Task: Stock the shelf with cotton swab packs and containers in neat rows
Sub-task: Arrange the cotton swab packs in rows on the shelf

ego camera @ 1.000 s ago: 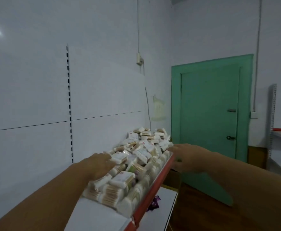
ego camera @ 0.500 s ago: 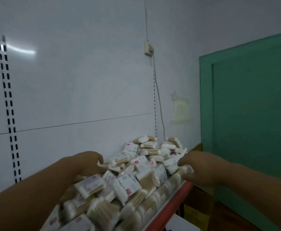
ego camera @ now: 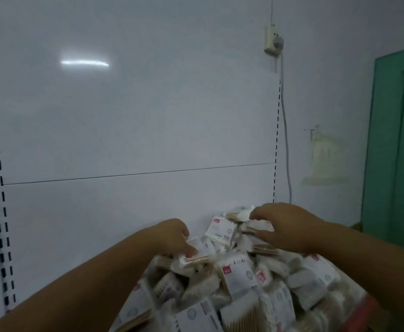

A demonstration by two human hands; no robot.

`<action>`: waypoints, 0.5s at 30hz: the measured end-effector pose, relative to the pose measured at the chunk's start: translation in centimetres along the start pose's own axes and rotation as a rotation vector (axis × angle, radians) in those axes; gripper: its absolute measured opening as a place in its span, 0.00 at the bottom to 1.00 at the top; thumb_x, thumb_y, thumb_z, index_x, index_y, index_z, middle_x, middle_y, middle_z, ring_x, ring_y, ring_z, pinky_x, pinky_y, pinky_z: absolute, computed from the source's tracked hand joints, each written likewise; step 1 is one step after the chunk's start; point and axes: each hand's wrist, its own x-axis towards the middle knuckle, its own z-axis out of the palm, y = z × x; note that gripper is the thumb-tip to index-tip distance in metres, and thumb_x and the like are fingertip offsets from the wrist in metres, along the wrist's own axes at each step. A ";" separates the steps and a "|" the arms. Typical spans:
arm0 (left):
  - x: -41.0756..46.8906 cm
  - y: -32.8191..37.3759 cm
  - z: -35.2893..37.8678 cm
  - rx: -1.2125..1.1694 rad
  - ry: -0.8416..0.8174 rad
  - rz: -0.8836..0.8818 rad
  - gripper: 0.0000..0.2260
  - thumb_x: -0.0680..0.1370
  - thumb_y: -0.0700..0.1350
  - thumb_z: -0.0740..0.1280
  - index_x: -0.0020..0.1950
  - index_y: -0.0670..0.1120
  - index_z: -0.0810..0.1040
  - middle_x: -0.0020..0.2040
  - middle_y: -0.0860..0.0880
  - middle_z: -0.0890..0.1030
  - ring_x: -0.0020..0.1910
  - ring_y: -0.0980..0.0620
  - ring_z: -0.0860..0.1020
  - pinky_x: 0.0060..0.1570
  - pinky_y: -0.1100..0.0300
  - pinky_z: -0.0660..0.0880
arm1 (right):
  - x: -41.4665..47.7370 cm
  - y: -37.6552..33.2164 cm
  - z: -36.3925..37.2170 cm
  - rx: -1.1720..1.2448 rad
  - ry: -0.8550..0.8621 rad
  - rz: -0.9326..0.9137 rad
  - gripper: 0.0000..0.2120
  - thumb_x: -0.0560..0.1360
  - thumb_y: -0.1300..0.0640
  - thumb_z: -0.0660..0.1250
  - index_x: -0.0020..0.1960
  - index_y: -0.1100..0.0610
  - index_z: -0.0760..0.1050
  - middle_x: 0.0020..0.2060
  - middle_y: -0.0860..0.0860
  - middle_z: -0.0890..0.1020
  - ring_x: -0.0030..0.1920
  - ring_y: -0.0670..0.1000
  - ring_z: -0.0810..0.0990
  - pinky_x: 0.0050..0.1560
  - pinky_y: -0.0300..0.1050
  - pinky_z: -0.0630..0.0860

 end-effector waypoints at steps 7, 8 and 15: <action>1.0 0.0 -0.8 0.066 -0.106 0.026 0.20 0.68 0.59 0.75 0.52 0.46 0.82 0.48 0.50 0.82 0.40 0.56 0.77 0.40 0.65 0.74 | 6.9 -0.1 2.4 -0.033 -0.016 -0.105 0.22 0.76 0.49 0.65 0.69 0.47 0.67 0.65 0.46 0.72 0.64 0.48 0.69 0.63 0.44 0.66; 0.8 -0.2 -1.0 0.035 -0.069 0.023 0.16 0.68 0.58 0.76 0.47 0.48 0.80 0.45 0.51 0.81 0.38 0.56 0.77 0.35 0.67 0.74 | 7.9 -0.2 2.8 -0.046 -0.053 -0.144 0.24 0.76 0.51 0.66 0.70 0.47 0.66 0.66 0.47 0.71 0.65 0.49 0.69 0.64 0.44 0.66; -2.8 -2.3 -2.5 -0.750 0.154 -0.139 0.15 0.73 0.46 0.74 0.53 0.41 0.75 0.37 0.46 0.85 0.32 0.50 0.83 0.28 0.60 0.77 | 13.3 -0.6 5.1 -0.250 -0.138 -0.235 0.22 0.77 0.42 0.62 0.62 0.56 0.73 0.61 0.55 0.74 0.60 0.54 0.73 0.61 0.45 0.64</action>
